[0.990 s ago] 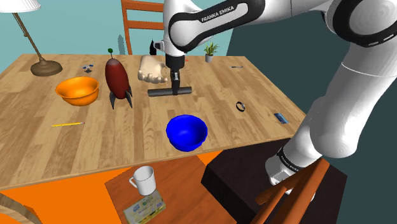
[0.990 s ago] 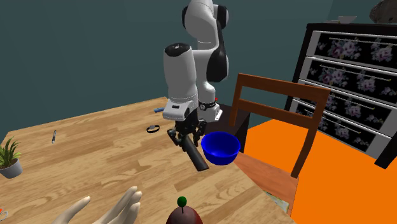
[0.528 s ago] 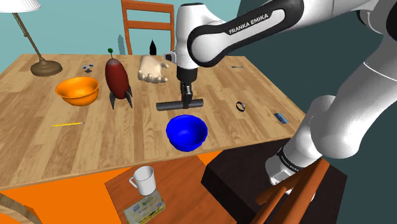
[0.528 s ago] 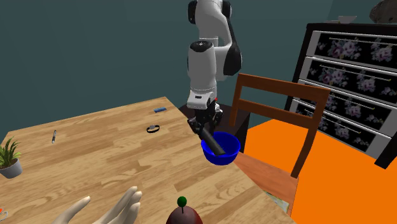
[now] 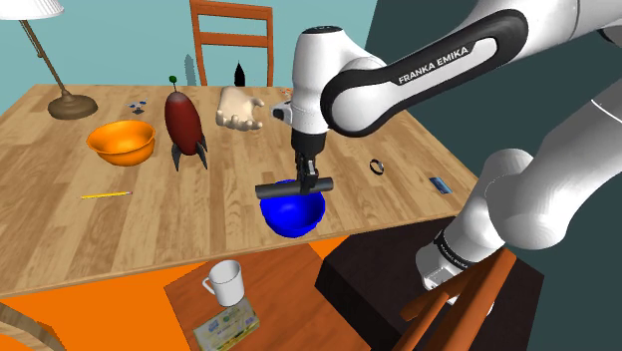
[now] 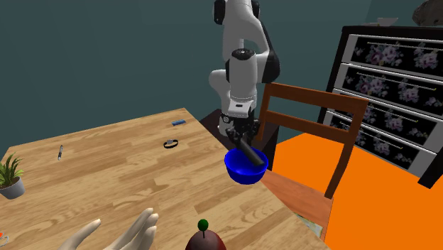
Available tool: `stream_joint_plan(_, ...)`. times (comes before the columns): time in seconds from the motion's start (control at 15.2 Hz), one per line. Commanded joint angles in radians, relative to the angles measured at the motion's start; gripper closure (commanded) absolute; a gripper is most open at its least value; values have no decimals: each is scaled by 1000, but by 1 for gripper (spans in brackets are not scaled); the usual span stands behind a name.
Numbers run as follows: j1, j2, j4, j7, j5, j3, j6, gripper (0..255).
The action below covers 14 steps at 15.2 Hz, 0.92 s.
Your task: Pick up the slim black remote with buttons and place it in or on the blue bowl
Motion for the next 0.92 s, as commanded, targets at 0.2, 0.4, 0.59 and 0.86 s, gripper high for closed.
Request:
stream_joint_plan(0.2, 2, 38, -36, 0, 0, 4, 74, 255)
stream_joint_plan(0.4, 2, 67, -51, 0, -1, 6, 119, 255)
stream_joint_plan(0.59, 2, 81, -58, 0, -2, 7, 140, 255)
stream_joint_plan(0.86, 2, 82, -58, 0, -2, 7, 140, 255)
